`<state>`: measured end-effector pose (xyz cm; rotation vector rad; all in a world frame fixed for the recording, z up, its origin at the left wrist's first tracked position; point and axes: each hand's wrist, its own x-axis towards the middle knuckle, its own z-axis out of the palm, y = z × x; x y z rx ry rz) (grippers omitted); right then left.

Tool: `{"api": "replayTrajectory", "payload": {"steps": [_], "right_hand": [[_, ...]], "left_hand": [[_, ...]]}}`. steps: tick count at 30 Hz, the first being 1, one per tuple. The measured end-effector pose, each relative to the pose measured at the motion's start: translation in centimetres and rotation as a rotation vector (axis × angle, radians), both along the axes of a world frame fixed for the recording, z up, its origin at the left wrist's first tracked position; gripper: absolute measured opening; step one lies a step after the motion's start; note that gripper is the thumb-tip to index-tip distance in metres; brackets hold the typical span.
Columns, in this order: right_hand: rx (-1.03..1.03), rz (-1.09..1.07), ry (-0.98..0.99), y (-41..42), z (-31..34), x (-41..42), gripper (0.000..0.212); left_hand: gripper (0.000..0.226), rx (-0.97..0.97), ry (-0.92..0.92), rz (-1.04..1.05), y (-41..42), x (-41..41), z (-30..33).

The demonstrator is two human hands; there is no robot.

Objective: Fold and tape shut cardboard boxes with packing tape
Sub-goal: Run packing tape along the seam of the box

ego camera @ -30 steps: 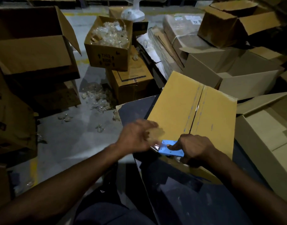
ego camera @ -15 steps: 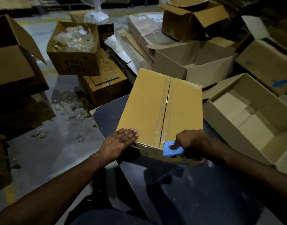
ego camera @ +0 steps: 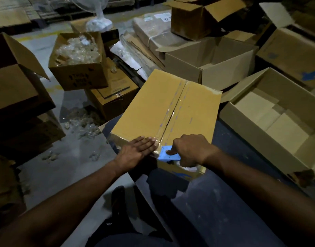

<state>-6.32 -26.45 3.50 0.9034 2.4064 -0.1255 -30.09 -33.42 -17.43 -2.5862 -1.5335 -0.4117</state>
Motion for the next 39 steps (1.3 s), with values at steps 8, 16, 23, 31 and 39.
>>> {"api": "replayTrajectory", "payload": {"steps": [8, 16, 23, 31, 39], "right_hand": [[0.024, -0.108, -0.14, 0.1, 1.2, 10.5, 0.039], [-0.055, -0.169, -0.162, 0.1, -0.9, 10.2, 0.046], [-0.105, -0.149, -0.071, 0.7, -1.4, 12.3, 0.054], [-0.172, -0.264, 0.03, -0.4, -1.2, 20.6, 0.055], [-0.194, -0.359, 0.075, -1.0, -2.2, 23.7, 0.064]], "left_hand": [[0.061, -0.007, -0.011, -0.045, 0.2, -1.5, -2.3], [0.072, 0.034, 0.082, -0.014, -1.2, -0.3, -0.6], [0.057, 0.006, -0.009, -0.195, 2.0, 12.6, 0.0], [0.068, -0.044, -0.07, -0.219, 2.8, 11.9, -1.3], [0.056, -0.086, 0.028, -0.219, 2.6, 11.6, -1.0]]}}
